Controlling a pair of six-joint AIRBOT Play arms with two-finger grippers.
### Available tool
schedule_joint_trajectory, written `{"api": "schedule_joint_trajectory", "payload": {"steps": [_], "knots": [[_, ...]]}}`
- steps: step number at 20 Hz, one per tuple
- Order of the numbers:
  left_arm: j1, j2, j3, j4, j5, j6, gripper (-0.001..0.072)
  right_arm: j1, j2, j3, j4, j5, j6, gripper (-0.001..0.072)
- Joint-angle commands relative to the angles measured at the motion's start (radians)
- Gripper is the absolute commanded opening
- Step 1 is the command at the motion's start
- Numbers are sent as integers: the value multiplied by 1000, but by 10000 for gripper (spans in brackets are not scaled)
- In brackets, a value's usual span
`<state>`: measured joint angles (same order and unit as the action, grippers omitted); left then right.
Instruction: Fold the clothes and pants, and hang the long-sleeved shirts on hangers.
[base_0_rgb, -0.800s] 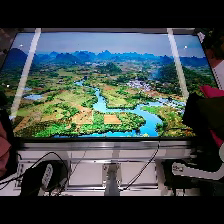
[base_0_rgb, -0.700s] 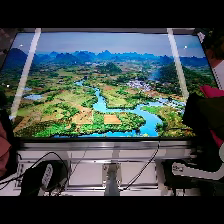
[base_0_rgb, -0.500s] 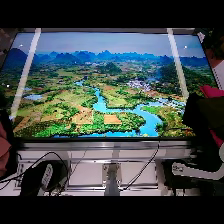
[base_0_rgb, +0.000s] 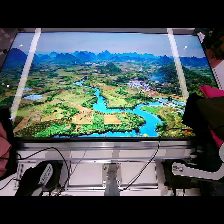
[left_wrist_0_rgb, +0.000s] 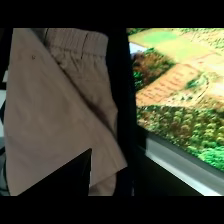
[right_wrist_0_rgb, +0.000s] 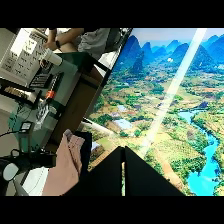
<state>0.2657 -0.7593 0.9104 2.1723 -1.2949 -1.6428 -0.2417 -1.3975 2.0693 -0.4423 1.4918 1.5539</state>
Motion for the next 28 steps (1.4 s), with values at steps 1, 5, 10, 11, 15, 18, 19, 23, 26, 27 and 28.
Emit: {"api": "schedule_joint_trajectory", "payload": {"steps": [1, 5, 10, 11, 15, 18, 19, 23, 26, 27, 28], "knots": [[57, -87, -9, 84, -37, 0, 309, 0, 0, 0, 0, 0, 0, 20], [175, -144, -10, 83, -38, -56, 309, 0, 0, 0, 0, 0, 0, 20], [313, -221, -12, 84, -35, -56, 309, 0, 0, 0, 0, -17, 0, 20], [341, -238, -12, 84, -34, -56, 309, 0, 0, 0, 0, -18, 0, 20], [421, -331, -12, 83, -16, -56, 413, 0, 0, 0, 0, -19, 0, 19], [432, -395, -12, 84, 43, -82, 557, 0, 0, 0, 0, -19, 0, 20], [432, -410, -12, 84, 84, -95, 557, 0, 0, 0, 0, -19, 0, 20], [432, -449, -12, 84, 250, -195, 556, 0, 0, 0, 0, -27, 0, 20], [432, -478, -12, 80, 362, -256, 556, 0, 0, 0, 0, -27, 0, 20], [432, -488, -12, 80, 383, -265, 556, 0, 0, 0, 1, -27, 0, 19], [436, -498, -12, 83, 397, -265, 555, 0, 0, 0, 0, -27, 0, 20]]}}
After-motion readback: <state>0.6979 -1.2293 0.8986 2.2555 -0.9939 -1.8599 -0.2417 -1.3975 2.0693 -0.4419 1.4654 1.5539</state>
